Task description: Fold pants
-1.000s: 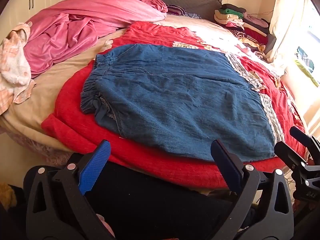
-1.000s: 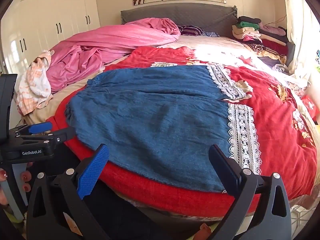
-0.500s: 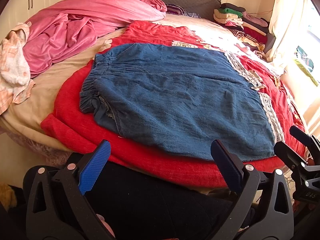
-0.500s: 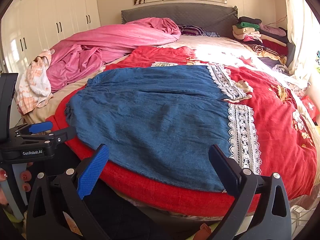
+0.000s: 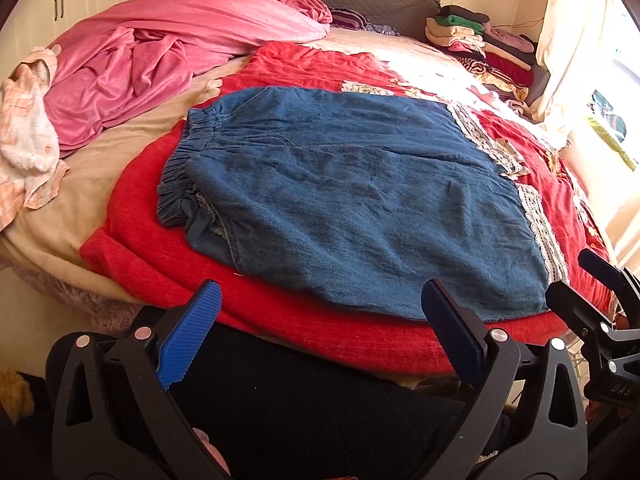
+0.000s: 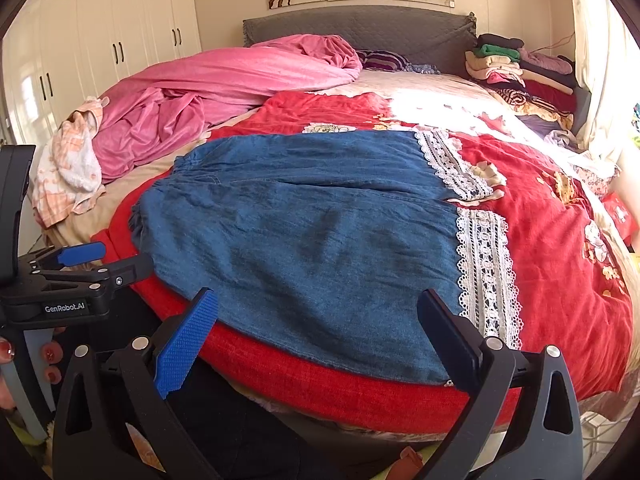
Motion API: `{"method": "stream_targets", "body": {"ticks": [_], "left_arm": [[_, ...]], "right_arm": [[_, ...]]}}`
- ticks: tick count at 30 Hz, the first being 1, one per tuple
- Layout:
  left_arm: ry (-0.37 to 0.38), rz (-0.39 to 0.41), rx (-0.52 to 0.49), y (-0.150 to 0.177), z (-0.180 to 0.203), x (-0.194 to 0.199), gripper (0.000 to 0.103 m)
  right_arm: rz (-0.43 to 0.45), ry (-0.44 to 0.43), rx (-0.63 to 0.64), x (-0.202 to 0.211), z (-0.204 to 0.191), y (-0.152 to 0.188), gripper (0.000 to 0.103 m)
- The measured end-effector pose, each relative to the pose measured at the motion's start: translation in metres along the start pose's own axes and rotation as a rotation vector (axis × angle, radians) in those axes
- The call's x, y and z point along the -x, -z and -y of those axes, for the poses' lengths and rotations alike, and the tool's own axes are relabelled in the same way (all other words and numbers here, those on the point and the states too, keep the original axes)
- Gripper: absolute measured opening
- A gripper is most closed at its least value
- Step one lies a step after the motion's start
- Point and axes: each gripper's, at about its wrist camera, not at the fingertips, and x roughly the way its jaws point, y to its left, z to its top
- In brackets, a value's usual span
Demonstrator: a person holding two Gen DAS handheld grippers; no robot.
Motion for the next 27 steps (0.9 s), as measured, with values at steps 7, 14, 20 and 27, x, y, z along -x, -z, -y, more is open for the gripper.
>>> {"method": "stream_targets", "body": {"ticks": [7, 14, 20, 27], "left_arm": [[0.001, -0.004, -0.003, 0.0, 0.001, 0.0, 0.094], [0.002, -0.002, -0.004, 0.0, 0.002, 0.0, 0.094], [0.004, -0.003, -0.004, 0.0, 0.001, 0.0, 0.094], [0.01, -0.014, 0.007, 0.0, -0.004, -0.004, 0.094]], "right_arm": [[-0.005, 0.001, 0.002, -0.001, -0.001, 0.0, 0.099], [-0.009, 0.001, 0.005, -0.001, -0.001, -0.001, 0.099], [-0.021, 0.004, 0.004, -0.005, 0.001, -0.002, 0.099], [-0.046, 0.006, -0.006, -0.013, 0.004, -0.004, 0.099]]}}
